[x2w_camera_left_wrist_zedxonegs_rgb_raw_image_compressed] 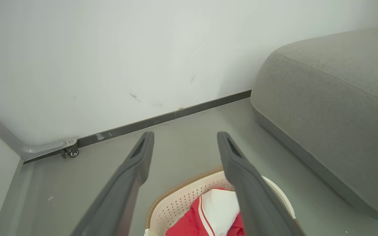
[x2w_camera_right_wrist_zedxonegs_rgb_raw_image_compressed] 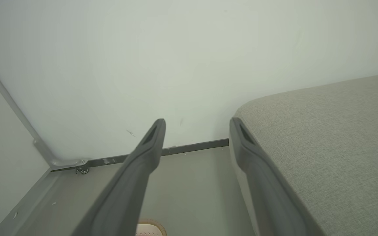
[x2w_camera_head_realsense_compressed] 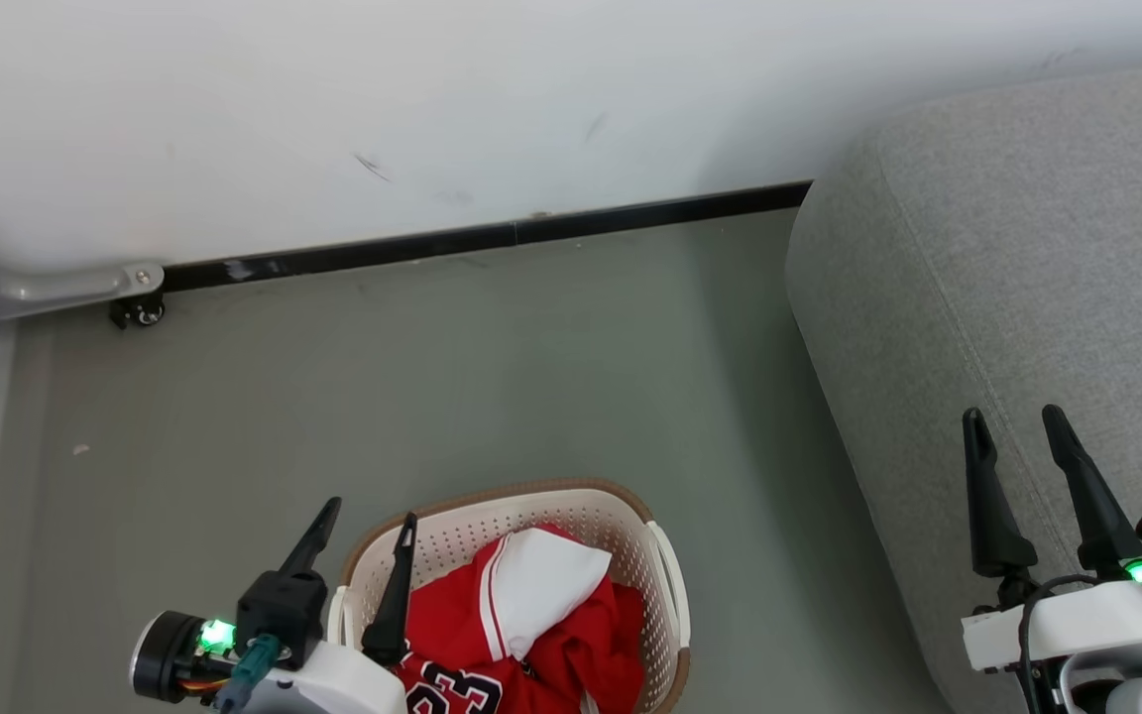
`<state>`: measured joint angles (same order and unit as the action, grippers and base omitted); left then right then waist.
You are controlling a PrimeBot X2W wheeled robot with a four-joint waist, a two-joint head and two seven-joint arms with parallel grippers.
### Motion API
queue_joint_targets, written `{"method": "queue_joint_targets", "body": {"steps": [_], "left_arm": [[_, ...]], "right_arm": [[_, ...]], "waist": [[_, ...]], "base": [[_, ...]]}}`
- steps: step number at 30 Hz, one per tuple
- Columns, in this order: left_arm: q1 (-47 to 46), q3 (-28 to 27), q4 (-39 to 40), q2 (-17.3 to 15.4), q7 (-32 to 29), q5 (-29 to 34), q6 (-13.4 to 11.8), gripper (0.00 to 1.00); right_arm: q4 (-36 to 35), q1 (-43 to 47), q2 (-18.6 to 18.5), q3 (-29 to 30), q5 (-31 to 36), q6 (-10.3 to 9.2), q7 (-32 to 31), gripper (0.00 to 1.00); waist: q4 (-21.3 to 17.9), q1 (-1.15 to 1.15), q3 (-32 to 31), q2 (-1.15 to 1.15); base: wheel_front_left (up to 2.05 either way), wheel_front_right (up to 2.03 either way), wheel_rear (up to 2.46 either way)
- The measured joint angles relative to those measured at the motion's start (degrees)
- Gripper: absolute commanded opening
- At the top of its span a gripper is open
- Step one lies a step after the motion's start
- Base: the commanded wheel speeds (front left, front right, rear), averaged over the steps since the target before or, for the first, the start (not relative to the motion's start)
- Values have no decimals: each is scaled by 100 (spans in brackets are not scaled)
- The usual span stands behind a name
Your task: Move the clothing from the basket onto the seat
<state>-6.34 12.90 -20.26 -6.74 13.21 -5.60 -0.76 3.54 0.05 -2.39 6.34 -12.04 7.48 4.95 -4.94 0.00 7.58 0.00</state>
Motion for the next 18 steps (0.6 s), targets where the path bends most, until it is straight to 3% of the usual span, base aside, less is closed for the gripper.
{"method": "queue_joint_targets", "body": {"steps": [18], "left_arm": [[-758,572,-964,-127,-290,611,232,100]], "right_arm": [[-485,-236,2,118,-65,0,0,100]], "waist": [[-163,0,846,0]], "base": [[0,0,0]]}}
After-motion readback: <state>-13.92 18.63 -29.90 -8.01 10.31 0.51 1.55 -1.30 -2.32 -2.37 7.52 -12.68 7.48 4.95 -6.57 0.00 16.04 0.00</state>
